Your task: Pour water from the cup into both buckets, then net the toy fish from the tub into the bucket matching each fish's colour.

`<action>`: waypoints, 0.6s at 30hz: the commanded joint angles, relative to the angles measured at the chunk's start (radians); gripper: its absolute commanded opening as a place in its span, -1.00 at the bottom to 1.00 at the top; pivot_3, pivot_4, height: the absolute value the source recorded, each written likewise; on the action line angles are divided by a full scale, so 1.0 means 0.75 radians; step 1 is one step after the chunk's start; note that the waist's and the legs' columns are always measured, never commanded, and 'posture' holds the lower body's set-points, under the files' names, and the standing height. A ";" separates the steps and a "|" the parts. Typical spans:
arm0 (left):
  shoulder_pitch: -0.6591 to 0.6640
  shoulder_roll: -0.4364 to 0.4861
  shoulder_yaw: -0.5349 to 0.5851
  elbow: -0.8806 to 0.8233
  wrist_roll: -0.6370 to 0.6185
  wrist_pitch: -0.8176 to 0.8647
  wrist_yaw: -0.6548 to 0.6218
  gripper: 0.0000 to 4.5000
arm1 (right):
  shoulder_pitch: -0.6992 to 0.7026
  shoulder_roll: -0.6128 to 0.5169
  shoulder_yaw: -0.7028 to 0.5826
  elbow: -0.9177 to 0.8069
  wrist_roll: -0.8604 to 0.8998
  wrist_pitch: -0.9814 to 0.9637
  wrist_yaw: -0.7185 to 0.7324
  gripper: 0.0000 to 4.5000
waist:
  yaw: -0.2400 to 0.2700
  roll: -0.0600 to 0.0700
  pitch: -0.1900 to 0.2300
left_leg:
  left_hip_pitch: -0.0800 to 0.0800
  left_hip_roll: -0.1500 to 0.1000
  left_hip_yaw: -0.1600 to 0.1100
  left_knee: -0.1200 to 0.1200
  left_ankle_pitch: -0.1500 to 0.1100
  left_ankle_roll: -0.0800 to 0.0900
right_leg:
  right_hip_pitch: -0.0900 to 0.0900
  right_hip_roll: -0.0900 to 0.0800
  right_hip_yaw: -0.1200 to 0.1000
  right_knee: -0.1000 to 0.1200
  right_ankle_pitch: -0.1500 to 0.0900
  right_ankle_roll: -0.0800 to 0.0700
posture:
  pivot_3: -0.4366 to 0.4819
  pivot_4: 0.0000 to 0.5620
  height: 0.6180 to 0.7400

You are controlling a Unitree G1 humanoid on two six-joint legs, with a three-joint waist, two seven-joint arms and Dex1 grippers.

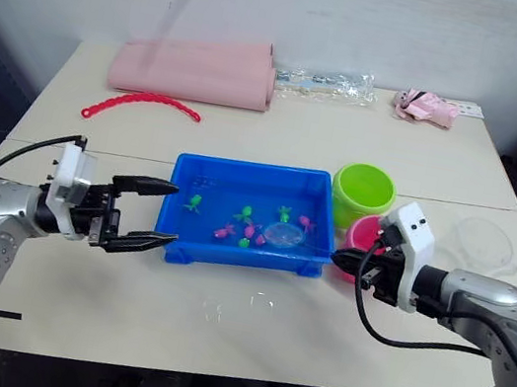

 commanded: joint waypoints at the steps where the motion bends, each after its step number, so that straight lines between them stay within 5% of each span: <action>1: -0.026 -0.002 -0.017 -0.053 -0.036 0.010 0.009 0.99 | -0.118 -0.011 0.013 0.036 0.026 0.143 -0.071 -1.00 | -0.004 0.000 0.000 | 0.000 0.000 0.000 0.000 0.000 0.000 | 0.000 0.000 0.000 0.000 0.000 0.000 | -0.05 -0.47 1.00; 8: -0.027 -0.015 -0.055 -0.087 -0.039 0.007 0.017 0.99 | -0.408 0.006 0.178 0.192 0.034 0.394 -0.166 -1.00 | -0.004 0.000 0.000 | 0.000 0.000 0.001 0.000 0.000 0.000 | -0.001 0.000 0.000 0.000 0.000 -0.001 | -0.05 -0.47 1.00; 18: 0.075 -0.052 -0.055 -0.178 -0.036 -0.004 0.096 0.99 | -0.541 -0.001 0.300 0.308 0.066 0.405 -0.293 -1.00 | -0.002 0.000 0.000 | -0.001 0.000 0.003 0.000 -0.001 0.001 | -0.001 -0.001 0.000 -0.001 0.000 0.000 | -0.05 -0.47 1.00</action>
